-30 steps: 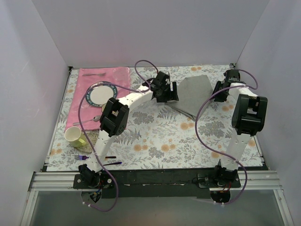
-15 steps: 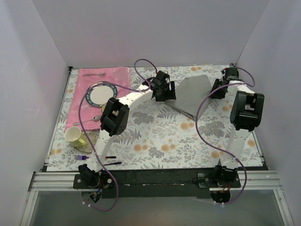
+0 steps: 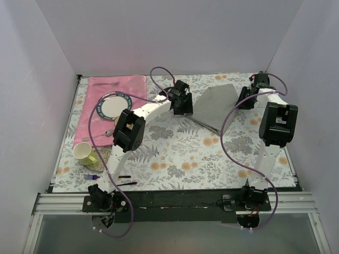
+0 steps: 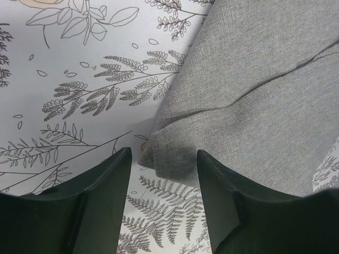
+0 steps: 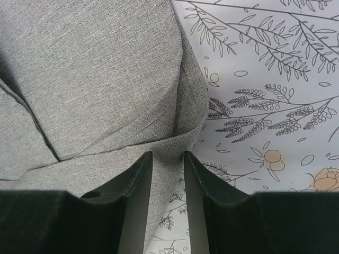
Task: Fold the napkin, place the utensils inside, and roll it up
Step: Fold the napkin
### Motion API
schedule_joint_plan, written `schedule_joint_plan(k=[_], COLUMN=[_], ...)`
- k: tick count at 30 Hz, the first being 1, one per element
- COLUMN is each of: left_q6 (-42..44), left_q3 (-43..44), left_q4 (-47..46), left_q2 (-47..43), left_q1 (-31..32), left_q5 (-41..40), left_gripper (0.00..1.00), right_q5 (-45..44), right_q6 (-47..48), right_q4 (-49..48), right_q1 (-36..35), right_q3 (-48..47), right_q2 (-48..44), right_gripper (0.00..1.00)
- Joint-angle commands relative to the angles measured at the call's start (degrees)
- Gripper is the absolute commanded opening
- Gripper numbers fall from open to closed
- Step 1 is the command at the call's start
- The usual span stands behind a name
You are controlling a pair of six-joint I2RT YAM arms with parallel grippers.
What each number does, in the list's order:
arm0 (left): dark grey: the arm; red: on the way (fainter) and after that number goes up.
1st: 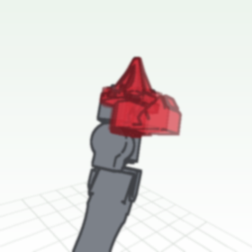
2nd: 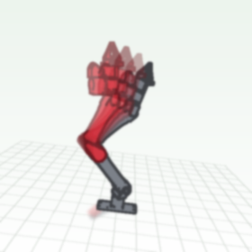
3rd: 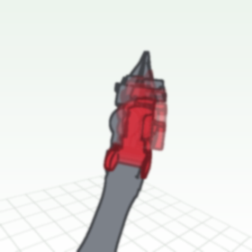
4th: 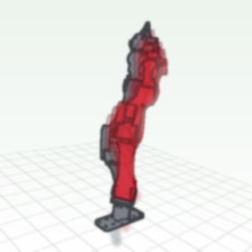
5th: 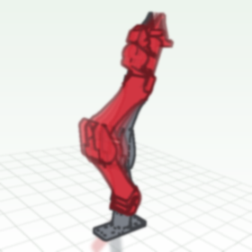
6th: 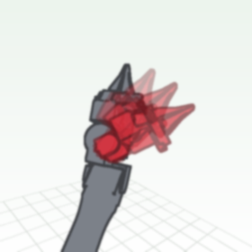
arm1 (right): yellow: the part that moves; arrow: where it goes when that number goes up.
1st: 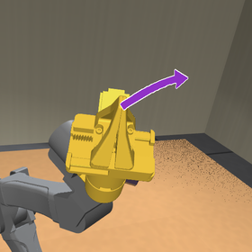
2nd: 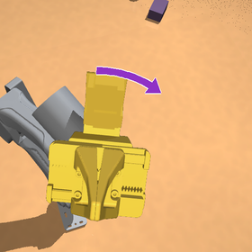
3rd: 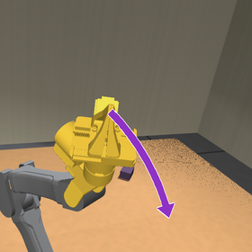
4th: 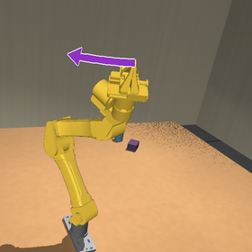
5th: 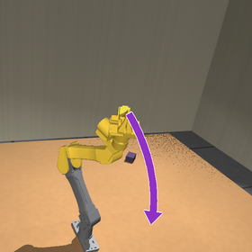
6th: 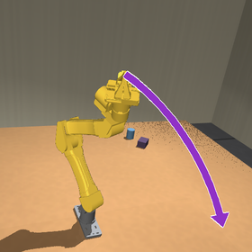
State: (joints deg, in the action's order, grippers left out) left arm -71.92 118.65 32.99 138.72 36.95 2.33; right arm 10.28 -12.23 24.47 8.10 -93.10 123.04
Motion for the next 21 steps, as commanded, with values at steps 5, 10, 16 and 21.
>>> schedule_joint_plan(k=[5,10,16,21], left_q6=[0.6,0.7,-0.7,-8.2], left_q3=[1.1,1.1,5.0,9.5], left_q4=[0.5,1.0,4.3,9.1], left_q2=[-0.6,-0.5,0.5,-2.0], left_q1=[-0.6,-1.1,-1.1,-2.0], left_q5=[0.9,1.6,2.4,2.0], left_gripper=[0.43,0.38,0.45,0.67], right_q5=[-1.5,3.5,-0.1,-6.3], right_q6=[0.4,-1.7,4.2,11.0], right_q4=[2.0,0.9,4.2,2.2], right_q1=[-4.0,-5.7,-12.1,-15.7], right_q3=[-0.8,-0.8,0.5,11.0], right_q2=[-7.9,-7.0,-11.2,-21.1], right_gripper=[0.4,0.39,0.4,0.64])
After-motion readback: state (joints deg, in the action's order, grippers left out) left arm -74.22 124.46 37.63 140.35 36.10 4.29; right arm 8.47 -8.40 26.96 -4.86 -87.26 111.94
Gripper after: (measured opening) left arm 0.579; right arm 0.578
